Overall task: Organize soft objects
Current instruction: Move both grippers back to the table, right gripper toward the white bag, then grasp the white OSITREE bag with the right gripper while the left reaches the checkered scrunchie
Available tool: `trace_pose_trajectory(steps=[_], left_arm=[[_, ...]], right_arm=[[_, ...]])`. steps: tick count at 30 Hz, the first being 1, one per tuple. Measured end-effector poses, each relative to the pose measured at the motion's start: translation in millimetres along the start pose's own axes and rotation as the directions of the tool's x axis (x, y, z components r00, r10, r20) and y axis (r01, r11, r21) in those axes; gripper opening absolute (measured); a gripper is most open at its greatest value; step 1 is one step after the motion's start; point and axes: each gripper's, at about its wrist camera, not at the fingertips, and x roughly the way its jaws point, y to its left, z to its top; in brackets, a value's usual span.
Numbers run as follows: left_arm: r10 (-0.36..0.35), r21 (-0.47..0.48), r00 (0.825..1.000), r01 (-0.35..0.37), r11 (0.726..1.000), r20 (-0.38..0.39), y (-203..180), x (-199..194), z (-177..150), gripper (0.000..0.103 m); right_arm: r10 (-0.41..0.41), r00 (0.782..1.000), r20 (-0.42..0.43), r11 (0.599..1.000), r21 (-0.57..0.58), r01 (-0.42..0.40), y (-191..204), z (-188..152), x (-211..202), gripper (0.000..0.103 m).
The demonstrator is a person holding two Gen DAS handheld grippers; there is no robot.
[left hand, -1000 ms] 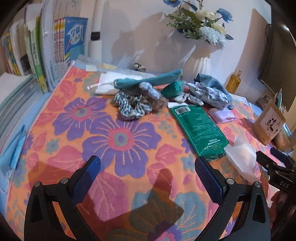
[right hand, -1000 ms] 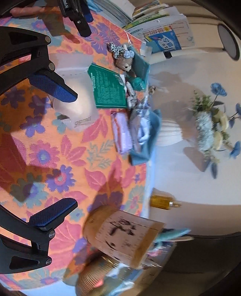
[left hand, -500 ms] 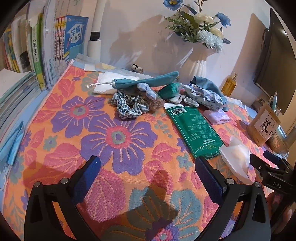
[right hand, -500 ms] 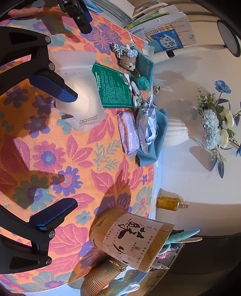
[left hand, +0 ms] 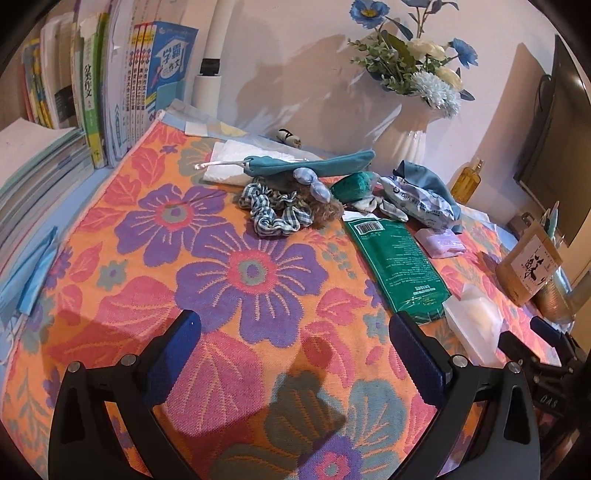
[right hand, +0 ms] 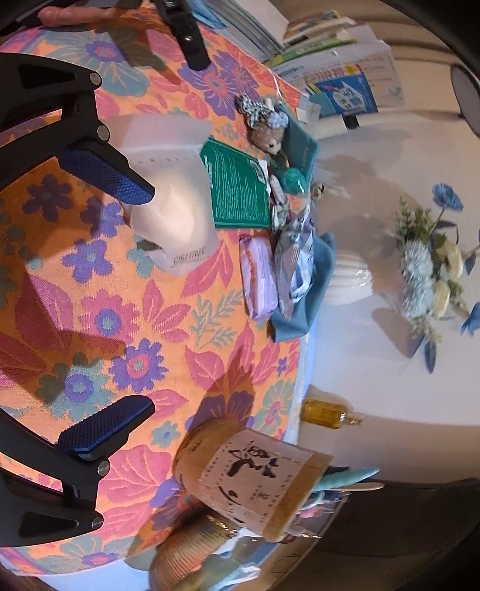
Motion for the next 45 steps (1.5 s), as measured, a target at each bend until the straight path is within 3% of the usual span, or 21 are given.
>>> trace_pose_trajectory(steps=[3, 6, 9, 12, 15, 22, 26, 28, 31, 33, 34, 36, 38, 39, 41, 45], left_arm=[[-0.066, -0.063, 0.998, 0.066, 0.996, -0.001, 12, -4, 0, 0.102], [-0.044, -0.188, 0.998, 0.053, 0.981, 0.049, 33, -11, -2, 0.102], [-0.065, -0.229, 0.996, 0.078, 0.970, 0.066, 41, -13, -2, 0.102], [-0.060, -0.189, 0.998, 0.064, 0.980, 0.030, 33, -8, 2, 0.102], [-0.042, -0.118, 0.997, 0.034, 0.992, -0.071, 24, 2, 23, 0.102], [-0.027, -0.022, 0.999, 0.026, 0.999, -0.035, 13, 8, 76, 0.102], [0.007, 0.119, 0.999, -0.002, 0.993, -0.034, -15, 25, 79, 0.102], [0.001, 0.162, 0.999, 0.007, 0.987, -0.053, -28, 35, 76, 0.102], [-0.079, 0.134, 0.991, 0.093, 0.987, -0.108, -32, 44, 66, 0.102], [-0.083, 0.110, 0.993, 0.093, 0.990, -0.088, -25, 44, 60, 0.102], [-0.063, 0.098, 0.994, 0.072, 0.993, -0.090, -21, 44, 60, 0.102], [-0.024, 0.037, 0.991, 0.029, 0.999, -0.131, -2, 52, 64, 0.102], [-0.082, -0.066, 0.971, 0.069, 0.995, -0.223, 17, 67, 67, 0.102], [-0.131, -0.132, 0.962, 0.101, 0.986, -0.239, 27, 74, 69, 0.102], [-0.111, -0.141, 0.978, 0.086, 0.986, -0.178, 29, 74, 76, 0.102], [-0.057, -0.091, 0.984, 0.042, 0.995, -0.168, 13, 95, 88, 0.102]], right_arm=[[0.012, 1.000, 0.018, 1.000, 0.001, -0.012, -1, -1, -4, 0.103], [0.043, 0.999, 0.018, 0.999, 0.028, -0.043, -7, 0, -3, 0.103], [0.072, 0.997, 0.011, 0.996, 0.055, -0.073, -11, 1, 0, 0.103], [0.099, 0.995, 0.026, 0.994, 0.052, -0.100, -11, 1, -3, 0.103], [0.135, 0.991, 0.018, 0.990, 0.026, -0.136, -7, 1, -2, 0.103], [0.193, 0.981, -0.004, 0.980, 0.040, -0.193, -11, 1, 4, 0.103], [0.327, 0.942, 0.074, 0.942, 0.052, -0.331, -21, 0, -12, 0.103], [0.341, 0.937, 0.082, 0.937, 0.058, -0.346, -22, 0, -13, 0.103], [0.352, 0.936, -0.012, 0.934, 0.066, -0.350, -16, 3, 3, 0.103], [0.356, 0.928, -0.110, 0.934, 0.085, -0.348, -11, 6, 17, 0.103], [0.372, 0.917, -0.148, 0.927, 0.106, -0.359, -9, 5, 23, 0.103], [0.456, 0.866, -0.207, 0.885, 0.207, -0.416, -9, 4, 37, 0.103], [0.483, 0.860, -0.163, 0.857, 0.288, -0.427, -13, 8, 40, 0.103], [0.513, 0.844, -0.159, 0.834, 0.328, -0.445, -14, 10, 46, 0.103], [0.553, 0.822, -0.137, 0.790, 0.400, -0.465, -17, 15, 57, 0.103], [0.554, 0.822, -0.133, 0.786, 0.408, -0.464, -12, 25, 62, 0.103]])
